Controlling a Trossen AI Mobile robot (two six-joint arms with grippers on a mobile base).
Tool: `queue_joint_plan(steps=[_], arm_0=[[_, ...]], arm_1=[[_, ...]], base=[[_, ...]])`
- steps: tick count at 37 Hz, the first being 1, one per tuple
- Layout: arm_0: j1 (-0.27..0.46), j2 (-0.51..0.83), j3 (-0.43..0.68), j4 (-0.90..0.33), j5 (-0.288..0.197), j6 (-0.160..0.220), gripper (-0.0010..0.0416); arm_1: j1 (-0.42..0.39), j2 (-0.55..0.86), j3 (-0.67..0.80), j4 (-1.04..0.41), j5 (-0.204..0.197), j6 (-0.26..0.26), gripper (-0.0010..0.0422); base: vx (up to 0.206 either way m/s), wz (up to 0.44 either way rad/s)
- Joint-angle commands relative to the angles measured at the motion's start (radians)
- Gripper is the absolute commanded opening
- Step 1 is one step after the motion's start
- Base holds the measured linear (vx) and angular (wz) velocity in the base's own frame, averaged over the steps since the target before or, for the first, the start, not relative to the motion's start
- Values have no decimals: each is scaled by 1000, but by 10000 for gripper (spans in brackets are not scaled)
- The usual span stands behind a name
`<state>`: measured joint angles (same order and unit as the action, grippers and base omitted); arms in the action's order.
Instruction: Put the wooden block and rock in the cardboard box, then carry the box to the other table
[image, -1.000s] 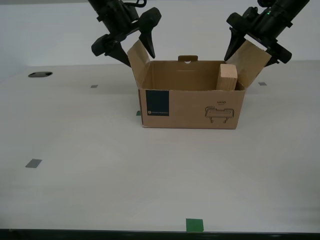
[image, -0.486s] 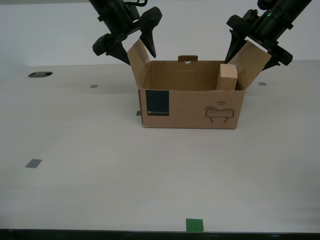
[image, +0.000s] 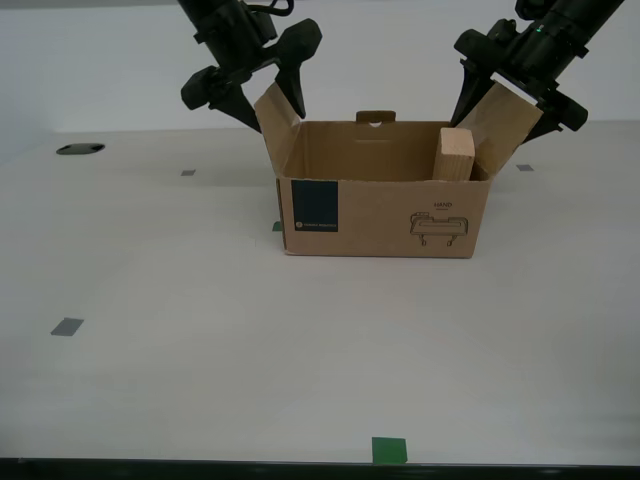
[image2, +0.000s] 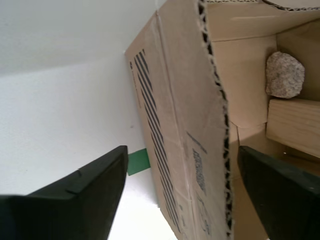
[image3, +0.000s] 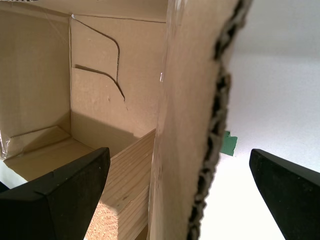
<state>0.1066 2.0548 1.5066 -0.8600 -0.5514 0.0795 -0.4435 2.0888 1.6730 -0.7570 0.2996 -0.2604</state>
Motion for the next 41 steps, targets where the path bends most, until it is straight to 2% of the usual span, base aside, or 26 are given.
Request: queue_joint_plan(steps=[1,13,17,22,27,29,36,38,41], arm_0=[[0,-1,0,-3,-5,0,389],[1,-1,0,-5,-5,6,388],[1,-1,0,-5,-5,9,368],[1,-1,0,-5,-5,16,306],[1,-1,0,-5,-5,17,219],[2,-1,0,-5,-5,17,176],[2,-1,0,-3,-5,16,-10],[2,-1,0,-3,-5,15,6],[2,-1,0,-4,-5,16,3]], arm_1=[[-1,0,-2,1,-3,2,252],[-2,0,-2,14,-3,-2,137],[-2,0,-2,16,-3,-2,109],[-3,0,-2,16,-3,-3,73],[-3,0,-6,15,-3,-2,14],[-3,0,-6,14,-3,-3,-6],[-3,0,-7,16,-4,-3,1],[-3,1,-7,16,-4,-2,-3],[-3,1,-7,17,-4,-3,-1]], base=[[0,0],[0,0],[0,0],[0,0],[0,0],[0,0],[0,0],[0,0],[0,0]])
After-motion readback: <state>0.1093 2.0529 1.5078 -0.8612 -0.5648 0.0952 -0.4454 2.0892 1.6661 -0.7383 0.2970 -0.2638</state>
